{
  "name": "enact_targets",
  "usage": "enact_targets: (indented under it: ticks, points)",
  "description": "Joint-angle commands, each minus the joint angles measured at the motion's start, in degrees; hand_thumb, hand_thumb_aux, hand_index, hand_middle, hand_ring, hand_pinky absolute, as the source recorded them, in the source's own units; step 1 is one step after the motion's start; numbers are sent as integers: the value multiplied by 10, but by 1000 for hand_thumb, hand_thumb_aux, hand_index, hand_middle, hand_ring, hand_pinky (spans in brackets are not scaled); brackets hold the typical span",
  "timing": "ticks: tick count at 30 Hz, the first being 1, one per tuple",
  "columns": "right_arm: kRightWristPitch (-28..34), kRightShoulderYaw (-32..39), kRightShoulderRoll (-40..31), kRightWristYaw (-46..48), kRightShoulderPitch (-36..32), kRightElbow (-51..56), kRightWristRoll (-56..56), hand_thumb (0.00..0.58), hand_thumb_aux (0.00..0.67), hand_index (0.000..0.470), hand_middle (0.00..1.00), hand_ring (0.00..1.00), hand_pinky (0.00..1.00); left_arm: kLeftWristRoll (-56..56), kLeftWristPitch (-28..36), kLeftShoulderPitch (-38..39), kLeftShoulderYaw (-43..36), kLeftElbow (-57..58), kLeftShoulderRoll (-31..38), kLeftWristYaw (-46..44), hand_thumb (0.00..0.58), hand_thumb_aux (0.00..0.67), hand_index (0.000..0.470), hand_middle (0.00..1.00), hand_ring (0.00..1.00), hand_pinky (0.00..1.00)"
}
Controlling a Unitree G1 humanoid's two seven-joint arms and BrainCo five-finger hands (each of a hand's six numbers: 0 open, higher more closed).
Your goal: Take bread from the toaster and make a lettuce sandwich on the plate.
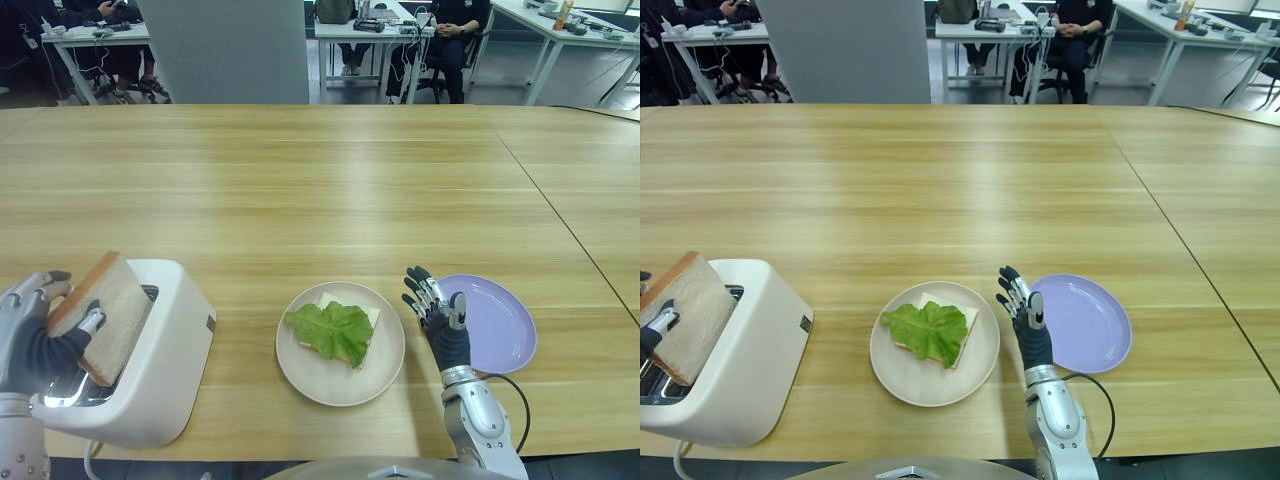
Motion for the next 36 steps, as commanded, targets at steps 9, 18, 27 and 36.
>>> enact_targets:
  ticks: [9,18,27,36]
  points:
    - [3,-5,-3,0,-4,15,-5,0,0,0,75,75,75,-91,22,-78,42,87,42,24,580,670,460,1000,1000,1000]
    - [5,-7,-5,0,-5,19,-8,0,0,0,75,75,75,-132,46,-141,88,109,92,40,580,670,460,1000,1000,1000]
    - [8,-5,-4,3,-13,24,-13,0,0,0,71,71,71,-207,110,-179,55,67,79,22,580,670,460,1000,1000,1000]
    - [7,-16,-17,-3,-38,19,-37,0,0,0,67,67,67,-398,253,-288,-117,61,69,-62,580,670,460,1000,1000,1000]
